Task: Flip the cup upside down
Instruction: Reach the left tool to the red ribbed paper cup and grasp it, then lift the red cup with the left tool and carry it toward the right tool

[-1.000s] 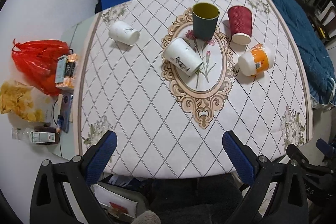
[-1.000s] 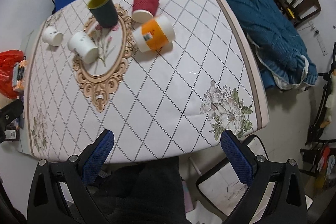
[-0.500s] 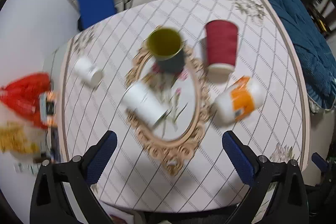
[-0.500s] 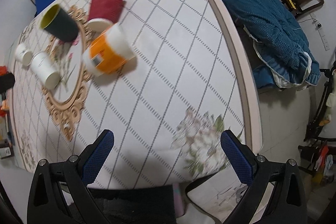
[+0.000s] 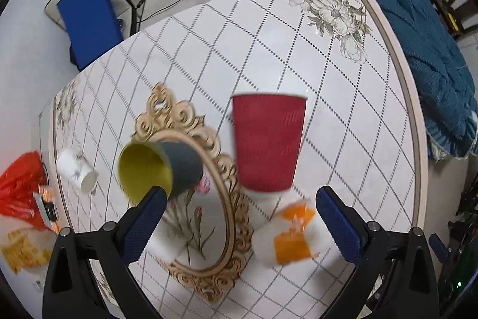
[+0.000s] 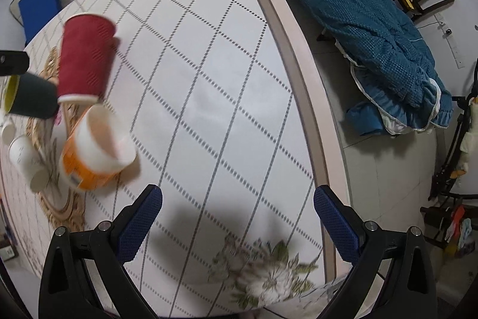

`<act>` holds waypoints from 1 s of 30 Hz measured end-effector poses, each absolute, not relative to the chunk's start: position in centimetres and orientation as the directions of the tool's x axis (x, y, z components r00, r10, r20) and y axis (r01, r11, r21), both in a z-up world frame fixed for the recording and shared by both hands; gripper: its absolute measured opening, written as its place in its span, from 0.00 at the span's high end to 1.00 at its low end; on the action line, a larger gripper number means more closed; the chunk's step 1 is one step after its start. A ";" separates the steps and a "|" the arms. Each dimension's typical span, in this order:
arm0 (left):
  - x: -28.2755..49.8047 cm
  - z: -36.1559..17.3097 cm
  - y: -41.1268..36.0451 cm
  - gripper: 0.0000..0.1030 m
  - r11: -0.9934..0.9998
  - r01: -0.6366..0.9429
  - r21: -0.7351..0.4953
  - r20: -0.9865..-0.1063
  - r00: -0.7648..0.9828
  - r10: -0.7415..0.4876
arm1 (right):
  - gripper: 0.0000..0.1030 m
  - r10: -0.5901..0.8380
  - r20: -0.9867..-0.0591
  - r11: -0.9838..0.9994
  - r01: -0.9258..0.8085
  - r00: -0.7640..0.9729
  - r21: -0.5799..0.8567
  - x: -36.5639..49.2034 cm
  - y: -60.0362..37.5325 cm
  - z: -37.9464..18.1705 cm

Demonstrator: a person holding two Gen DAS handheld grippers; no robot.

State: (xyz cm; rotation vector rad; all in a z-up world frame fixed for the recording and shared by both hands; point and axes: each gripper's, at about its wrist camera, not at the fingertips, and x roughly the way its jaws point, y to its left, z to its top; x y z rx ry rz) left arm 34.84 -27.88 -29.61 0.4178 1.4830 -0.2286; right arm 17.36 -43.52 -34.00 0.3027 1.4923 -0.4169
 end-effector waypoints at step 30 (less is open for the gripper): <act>37.7 -37.5 -32.9 0.29 0.843 0.511 0.166 -0.983 0.021 0.181 | 0.00 -0.069 -0.997 0.891 0.448 -0.025 -0.073 20.9 -47.4 -37.7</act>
